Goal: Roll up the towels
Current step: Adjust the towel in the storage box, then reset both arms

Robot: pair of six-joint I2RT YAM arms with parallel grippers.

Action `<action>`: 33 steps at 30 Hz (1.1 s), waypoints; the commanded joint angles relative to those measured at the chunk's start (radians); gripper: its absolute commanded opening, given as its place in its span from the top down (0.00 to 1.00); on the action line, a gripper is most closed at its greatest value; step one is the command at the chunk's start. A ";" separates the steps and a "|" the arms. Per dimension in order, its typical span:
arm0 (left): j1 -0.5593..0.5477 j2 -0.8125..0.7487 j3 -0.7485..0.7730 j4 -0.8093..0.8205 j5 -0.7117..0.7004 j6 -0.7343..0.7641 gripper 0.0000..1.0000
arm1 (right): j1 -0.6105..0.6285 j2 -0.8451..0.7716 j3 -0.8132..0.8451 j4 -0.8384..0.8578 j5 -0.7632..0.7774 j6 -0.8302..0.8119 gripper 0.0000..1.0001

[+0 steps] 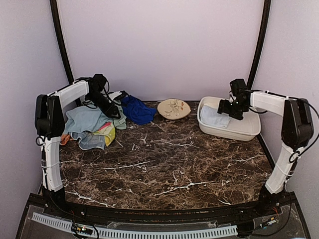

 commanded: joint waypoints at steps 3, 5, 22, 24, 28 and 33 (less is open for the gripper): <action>0.073 -0.250 -0.243 0.340 -0.139 -0.190 0.50 | 0.043 -0.211 -0.175 0.152 0.092 -0.048 0.00; 0.105 -0.340 -0.383 0.516 -0.200 -0.246 0.50 | 0.058 -0.322 -0.277 0.248 0.114 -0.066 0.00; 0.185 -0.593 -1.284 1.396 -0.256 -0.411 0.01 | 0.060 -0.780 -1.096 1.094 0.491 -0.164 0.00; 0.186 -0.593 -1.377 1.542 -0.271 -0.437 0.01 | 0.059 -0.769 -1.126 1.170 0.510 -0.203 0.00; 0.185 -0.615 -1.483 1.739 -0.314 -0.474 0.01 | 0.045 -0.737 -1.147 1.281 0.563 -0.248 0.00; 0.186 -0.656 -1.605 1.923 -0.400 -0.509 0.01 | 0.012 -0.615 -1.185 1.488 0.543 -0.320 0.00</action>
